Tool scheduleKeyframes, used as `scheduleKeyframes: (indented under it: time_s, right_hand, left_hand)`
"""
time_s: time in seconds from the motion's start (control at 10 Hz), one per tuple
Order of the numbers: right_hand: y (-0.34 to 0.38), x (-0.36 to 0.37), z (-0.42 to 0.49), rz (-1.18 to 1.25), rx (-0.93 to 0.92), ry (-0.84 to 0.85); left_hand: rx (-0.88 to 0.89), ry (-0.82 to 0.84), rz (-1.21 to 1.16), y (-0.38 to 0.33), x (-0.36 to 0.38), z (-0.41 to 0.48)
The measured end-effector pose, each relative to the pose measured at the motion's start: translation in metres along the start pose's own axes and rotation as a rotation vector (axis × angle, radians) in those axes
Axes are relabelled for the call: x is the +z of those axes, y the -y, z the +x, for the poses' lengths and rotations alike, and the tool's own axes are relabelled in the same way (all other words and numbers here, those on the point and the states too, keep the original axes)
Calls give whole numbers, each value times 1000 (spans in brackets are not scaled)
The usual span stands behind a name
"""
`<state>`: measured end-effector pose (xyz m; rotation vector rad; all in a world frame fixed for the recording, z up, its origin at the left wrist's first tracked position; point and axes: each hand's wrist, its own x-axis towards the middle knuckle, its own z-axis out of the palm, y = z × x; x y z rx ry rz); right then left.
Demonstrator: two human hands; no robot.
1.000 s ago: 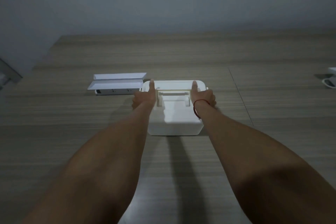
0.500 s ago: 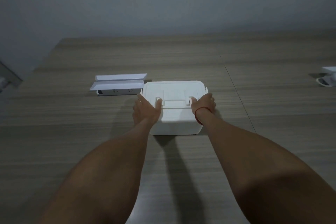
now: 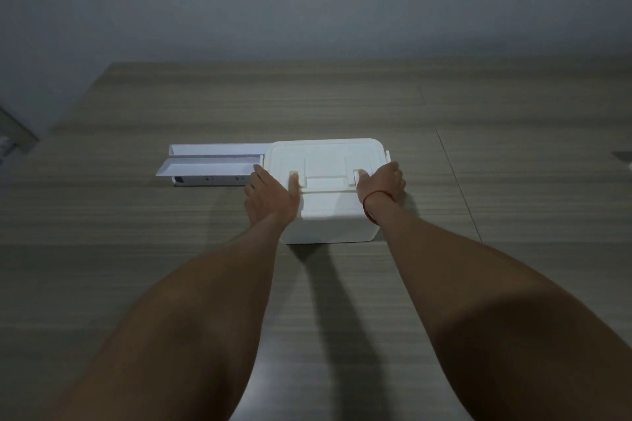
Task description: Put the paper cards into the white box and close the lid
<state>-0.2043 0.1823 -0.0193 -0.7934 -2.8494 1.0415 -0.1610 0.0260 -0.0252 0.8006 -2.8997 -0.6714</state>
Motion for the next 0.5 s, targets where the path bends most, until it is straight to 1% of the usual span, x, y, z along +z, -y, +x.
scheduleKeyframes:
  time_s: [0.1, 0.2, 0.3, 0.4, 0.5]
  right_hand:
    - [-2, 4, -4, -1, -1, -22]
    - [-3, -3, -17, 7, -35, -32]
    - [-10, -5, -22, -54, -119, 33]
    - [-24, -11, -39, -152, -222, 87]
    - [-35, -20, -63, -226, -322, 131]
  left_hand:
    - [3, 30, 0, 1, 0, 2]
    - [45, 34, -1, 8, -11, -4]
    - [152, 83, 48, 12, -9, -4]
    - [241, 150, 50, 18, -7, -24]
    - [324, 152, 29, 32, -10, -46]
